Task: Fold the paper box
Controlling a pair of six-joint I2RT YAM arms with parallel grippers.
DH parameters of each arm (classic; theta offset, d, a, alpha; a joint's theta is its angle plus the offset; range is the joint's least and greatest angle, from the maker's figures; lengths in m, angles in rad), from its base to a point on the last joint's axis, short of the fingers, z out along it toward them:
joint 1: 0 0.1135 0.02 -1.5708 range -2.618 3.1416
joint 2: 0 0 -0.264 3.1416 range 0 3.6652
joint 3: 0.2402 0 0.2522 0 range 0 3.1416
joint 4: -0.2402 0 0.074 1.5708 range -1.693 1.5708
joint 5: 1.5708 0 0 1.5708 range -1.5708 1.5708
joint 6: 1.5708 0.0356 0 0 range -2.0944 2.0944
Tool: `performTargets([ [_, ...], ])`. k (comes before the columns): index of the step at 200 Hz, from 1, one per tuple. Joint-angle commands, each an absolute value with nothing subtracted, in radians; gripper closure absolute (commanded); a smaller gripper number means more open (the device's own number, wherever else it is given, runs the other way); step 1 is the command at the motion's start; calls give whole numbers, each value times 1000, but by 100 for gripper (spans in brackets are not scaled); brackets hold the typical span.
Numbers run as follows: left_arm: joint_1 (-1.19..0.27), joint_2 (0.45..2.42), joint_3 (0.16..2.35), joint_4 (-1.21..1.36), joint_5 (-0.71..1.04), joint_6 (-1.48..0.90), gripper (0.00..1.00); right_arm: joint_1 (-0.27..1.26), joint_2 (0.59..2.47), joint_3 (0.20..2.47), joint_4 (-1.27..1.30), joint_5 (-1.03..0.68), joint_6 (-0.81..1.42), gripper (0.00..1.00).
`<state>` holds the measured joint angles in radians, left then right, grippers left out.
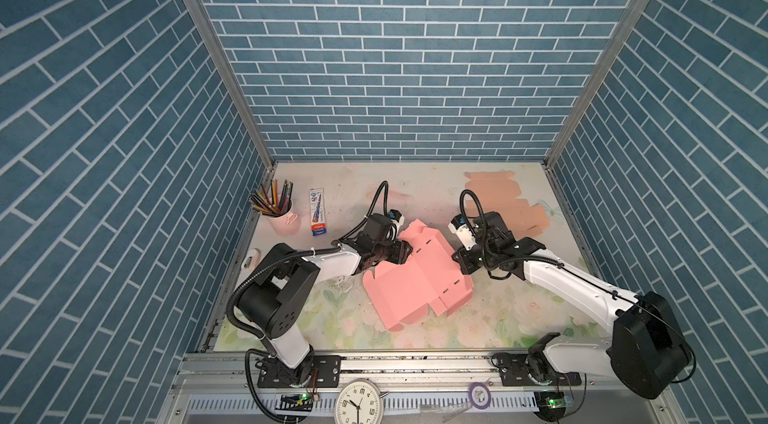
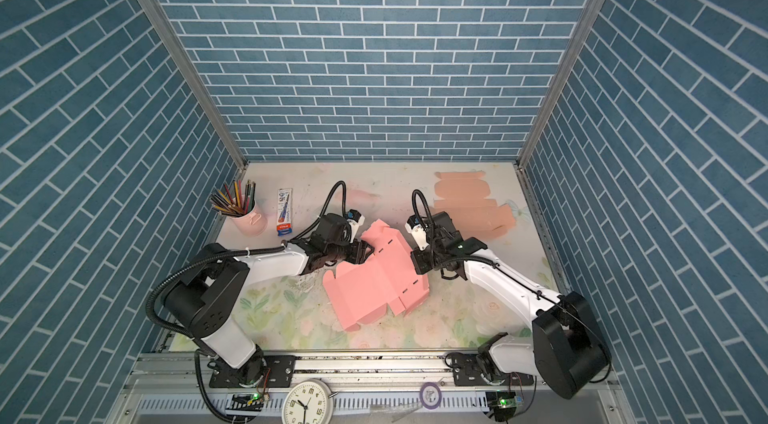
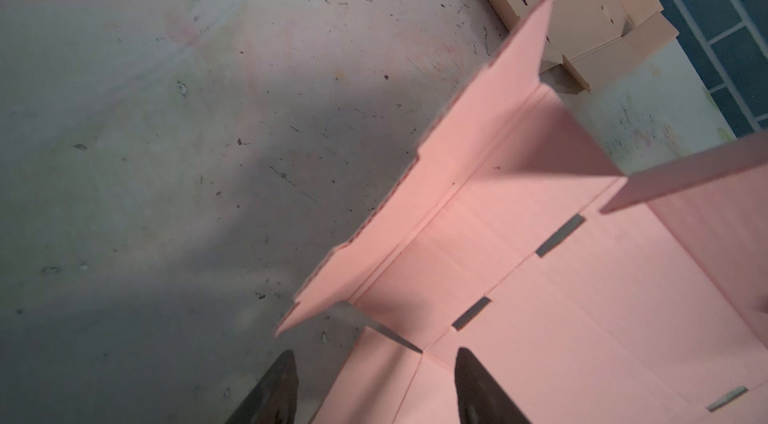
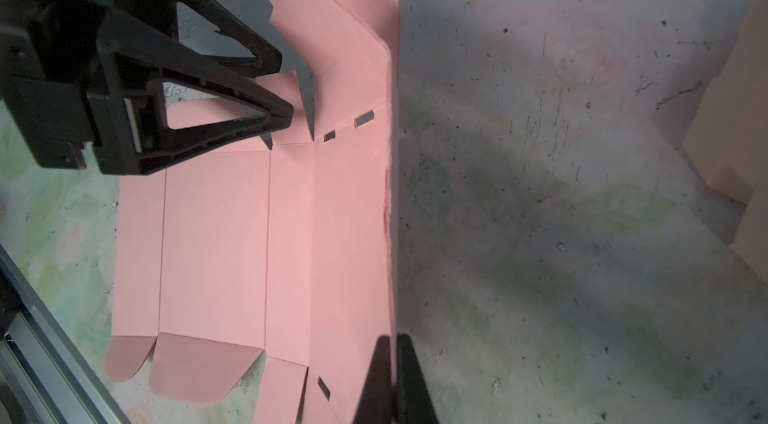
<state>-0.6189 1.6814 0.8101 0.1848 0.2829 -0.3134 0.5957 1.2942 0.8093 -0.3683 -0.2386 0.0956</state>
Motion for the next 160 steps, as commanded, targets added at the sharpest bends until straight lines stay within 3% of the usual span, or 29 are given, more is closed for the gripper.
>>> performTargets([
  [1, -635, 1684, 823, 194, 302, -294, 42, 603, 1311, 851, -388, -227, 48, 100],
  [87, -675, 1611, 763, 180, 303, -316, 67, 603, 1349, 887, -402, -207, 42, 100],
  [160, -712, 1598, 737, 210, 308, -349, 68, 648, 1362, 923, -437, -139, 17, 100],
])
